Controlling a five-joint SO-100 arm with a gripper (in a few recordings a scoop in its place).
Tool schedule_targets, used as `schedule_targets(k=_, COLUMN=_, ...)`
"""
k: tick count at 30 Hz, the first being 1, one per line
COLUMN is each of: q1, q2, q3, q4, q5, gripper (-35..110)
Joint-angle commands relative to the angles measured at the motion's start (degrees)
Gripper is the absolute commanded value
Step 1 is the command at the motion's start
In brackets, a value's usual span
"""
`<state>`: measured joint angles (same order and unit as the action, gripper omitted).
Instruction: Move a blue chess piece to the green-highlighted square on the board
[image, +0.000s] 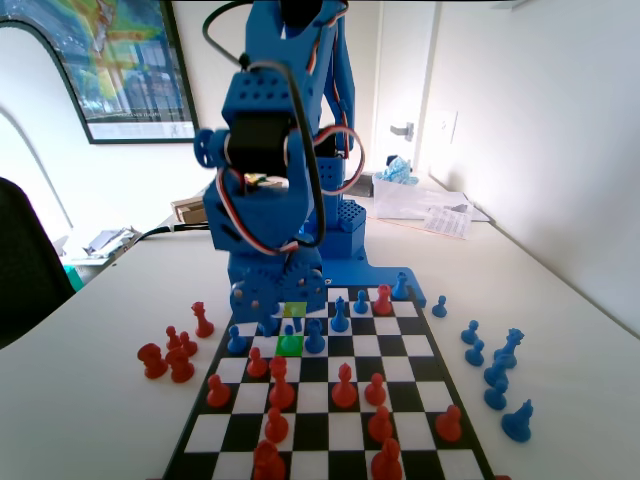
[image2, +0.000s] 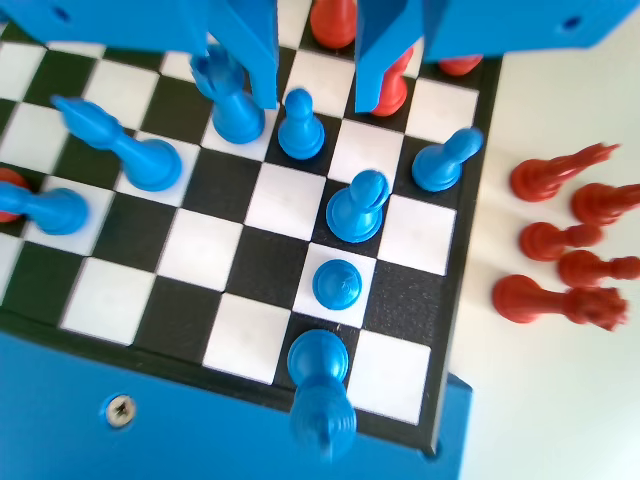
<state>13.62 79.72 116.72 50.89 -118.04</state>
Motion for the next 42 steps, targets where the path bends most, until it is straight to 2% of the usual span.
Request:
schedule_targets(k=1, q1=0.3, q2=6.4, q3=-3.7, q4=3.2, q5=-0.2, gripper=13)
schedule_targets(k=11, q1=-0.6, q2=13.2, q3=-7.3, q4=11.9, q5=0.5, gripper=12)
schedule_targets(k=17, q1=-2.5, q2=21.4, q3=-7.4, q4=16.3, q5=5.9, gripper=7)
schedule_targets(k=24, q1=-5.6, q2=29.2, q3=-16.9, q4=33.4, q5=14.3, gripper=4)
schedule_targets(k=28, q1=-7.8, q2=35.9, q3=-20.6, q4=39.2, q5=17.8, gripper=4)
schedule_targets(k=36, q1=-12.1, q2=55.0, q3=-21.1, q4=45.6, q5=22.6, gripper=3)
schedule_targets(k=42, q1=-12.0, q2=65.0, q3=-21.5, q4=48.9, q5=22.4, gripper=3)
